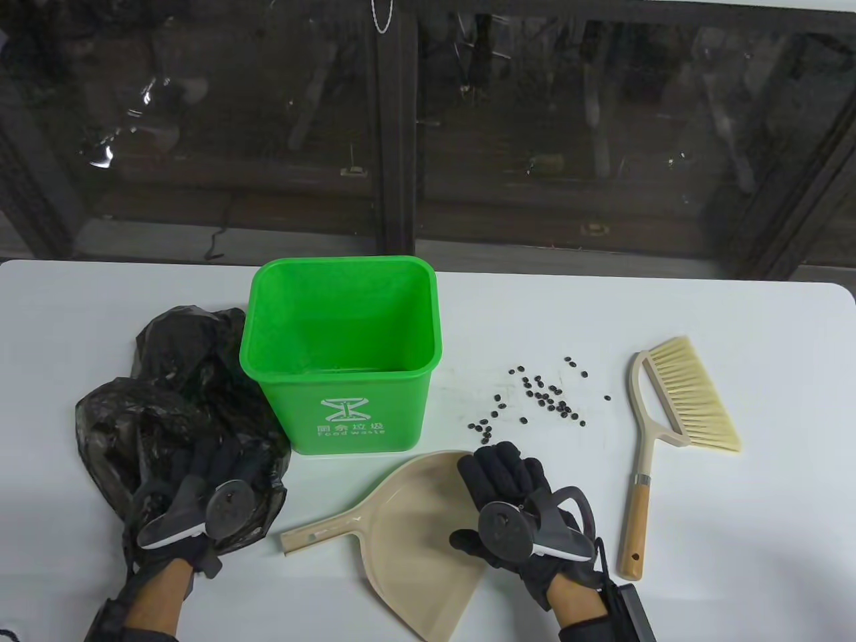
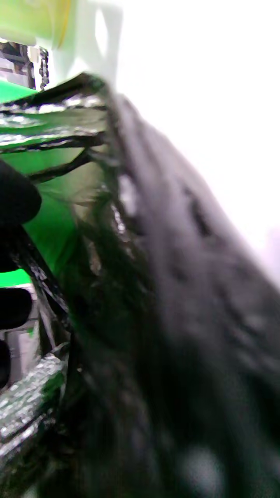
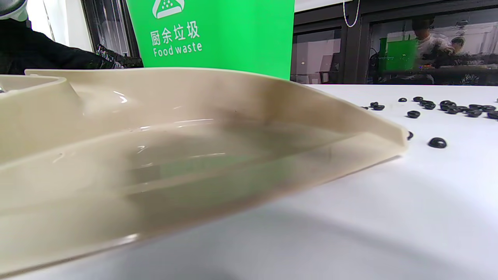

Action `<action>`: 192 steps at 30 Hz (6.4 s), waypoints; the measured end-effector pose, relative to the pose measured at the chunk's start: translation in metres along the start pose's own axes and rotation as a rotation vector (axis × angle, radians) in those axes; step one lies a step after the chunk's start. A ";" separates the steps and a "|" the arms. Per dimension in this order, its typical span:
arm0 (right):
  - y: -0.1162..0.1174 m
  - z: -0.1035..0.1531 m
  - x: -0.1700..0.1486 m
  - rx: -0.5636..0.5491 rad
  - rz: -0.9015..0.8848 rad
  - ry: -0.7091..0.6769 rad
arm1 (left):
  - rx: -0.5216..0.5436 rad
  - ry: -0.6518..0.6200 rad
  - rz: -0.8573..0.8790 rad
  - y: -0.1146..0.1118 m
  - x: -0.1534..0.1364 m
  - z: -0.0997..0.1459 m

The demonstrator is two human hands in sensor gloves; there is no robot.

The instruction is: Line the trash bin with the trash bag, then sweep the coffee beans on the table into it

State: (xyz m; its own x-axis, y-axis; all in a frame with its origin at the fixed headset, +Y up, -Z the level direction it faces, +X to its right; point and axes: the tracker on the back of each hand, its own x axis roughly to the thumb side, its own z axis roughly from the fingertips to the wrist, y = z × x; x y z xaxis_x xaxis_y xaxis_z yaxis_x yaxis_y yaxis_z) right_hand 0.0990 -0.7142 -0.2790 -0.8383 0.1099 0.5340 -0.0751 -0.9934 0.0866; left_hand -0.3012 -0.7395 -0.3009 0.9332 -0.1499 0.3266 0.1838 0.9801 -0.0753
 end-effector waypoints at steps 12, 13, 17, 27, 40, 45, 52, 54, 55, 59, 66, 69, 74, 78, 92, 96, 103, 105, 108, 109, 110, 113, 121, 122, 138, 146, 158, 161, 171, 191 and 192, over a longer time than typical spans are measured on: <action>-0.003 0.000 -0.001 -0.012 -0.036 0.003 | 0.354 0.014 -0.024 0.052 0.005 0.020; -0.005 0.000 -0.001 -0.017 -0.044 0.002 | 0.379 0.012 -0.026 0.058 0.007 0.022; -0.015 -0.001 0.007 -0.036 -0.077 -0.012 | 0.436 -0.033 -0.055 0.088 0.018 0.027; -0.053 -0.006 0.038 -0.102 -0.177 -0.119 | 0.529 -0.200 -0.208 0.186 0.074 0.035; -0.138 0.019 0.028 -0.312 -0.263 -0.105 | 0.558 -0.161 -0.293 0.275 0.111 0.002; -0.172 0.028 0.027 -0.367 -0.314 -0.110 | 0.511 -0.145 -0.305 0.284 0.121 -0.021; -0.194 0.022 0.032 -0.257 -0.327 -0.113 | 0.479 -0.141 -0.255 0.297 0.131 -0.043; -0.193 0.013 0.029 -0.163 -0.349 -0.105 | 0.495 -0.152 -0.232 0.305 0.133 -0.042; -0.192 0.010 0.028 -0.137 -0.351 -0.099 | 0.507 -0.158 -0.224 0.307 0.134 -0.041; -0.192 -0.001 0.021 -0.128 -0.311 -0.053 | 0.595 -0.212 -0.152 0.322 0.136 -0.027; -0.186 -0.023 0.013 -0.093 -0.328 -0.001 | 0.709 -0.285 -0.059 0.334 0.138 -0.004; -0.183 -0.032 0.011 -0.101 -0.388 -0.012 | 0.745 -0.302 -0.062 0.334 0.139 0.001; -0.198 -0.035 0.002 -0.222 -0.446 0.057 | 0.735 -0.294 -0.075 0.328 0.134 0.003; -0.223 -0.025 -0.013 -0.317 -0.447 0.144 | 0.744 -0.292 -0.008 0.317 0.122 0.005; -0.295 0.006 -0.028 -0.587 -0.424 0.396 | 0.601 -0.654 0.381 0.258 0.150 0.001; -0.302 0.002 -0.021 -0.587 -0.377 0.413 | 0.494 -0.808 0.442 0.254 0.173 0.007; -0.310 -0.010 0.006 -0.612 -0.246 0.381 | 0.375 -0.817 0.403 0.249 0.192 0.003; -0.314 -0.010 0.013 -0.630 -0.278 0.361 | 0.357 -0.759 0.395 0.248 0.192 -0.003; -0.322 -0.010 0.023 -0.617 -0.344 0.291 | 0.297 -0.713 0.414 0.245 0.190 -0.016; -0.324 -0.009 0.026 -0.615 -0.357 0.273 | 0.272 -0.708 0.423 0.245 0.189 -0.020; -0.326 -0.008 0.028 -0.621 -0.360 0.252 | 0.252 -0.699 0.444 0.244 0.188 -0.024; -0.329 -0.002 0.035 -0.625 -0.313 0.209 | 0.299 -0.641 0.508 0.248 0.180 -0.030; -0.316 0.011 0.011 -0.492 0.060 0.336 | 0.556 -0.253 0.366 0.284 0.121 -0.032; -0.312 0.010 0.004 -0.445 0.113 0.364 | 0.560 -0.190 0.335 0.289 0.111 -0.035; -0.341 0.042 -0.011 -1.048 0.670 0.558 | 0.999 0.053 -0.101 0.360 0.101 -0.018; -0.274 0.040 -0.037 -0.776 0.555 0.572 | 0.713 -0.015 -0.263 0.307 0.113 -0.021; -0.236 -0.002 -0.070 0.097 0.278 0.654 | 0.027 -0.088 -0.190 0.280 0.123 -0.073; -0.272 0.008 -0.058 -0.339 0.409 0.669 | 0.285 -0.038 -0.155 0.304 0.119 -0.065; -0.245 0.031 -0.043 -0.640 0.362 0.542 | 0.493 -0.029 -0.294 0.290 0.112 -0.026; -0.258 0.008 -0.014 -0.263 0.186 0.430 | 0.384 -0.158 0.035 0.276 0.081 -0.016; -0.263 0.006 -0.012 -0.271 0.187 0.427 | 0.425 -0.160 0.037 0.278 0.079 -0.014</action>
State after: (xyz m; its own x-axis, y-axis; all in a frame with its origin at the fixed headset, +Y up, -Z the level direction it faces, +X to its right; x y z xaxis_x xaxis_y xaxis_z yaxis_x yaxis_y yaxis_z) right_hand 0.1316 -0.4542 -0.3032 -0.9915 -0.0366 0.1252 0.0073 -0.9738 -0.2275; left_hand -0.1725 -0.4808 -0.3095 0.8714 -0.1247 0.4745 -0.0227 0.9559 0.2927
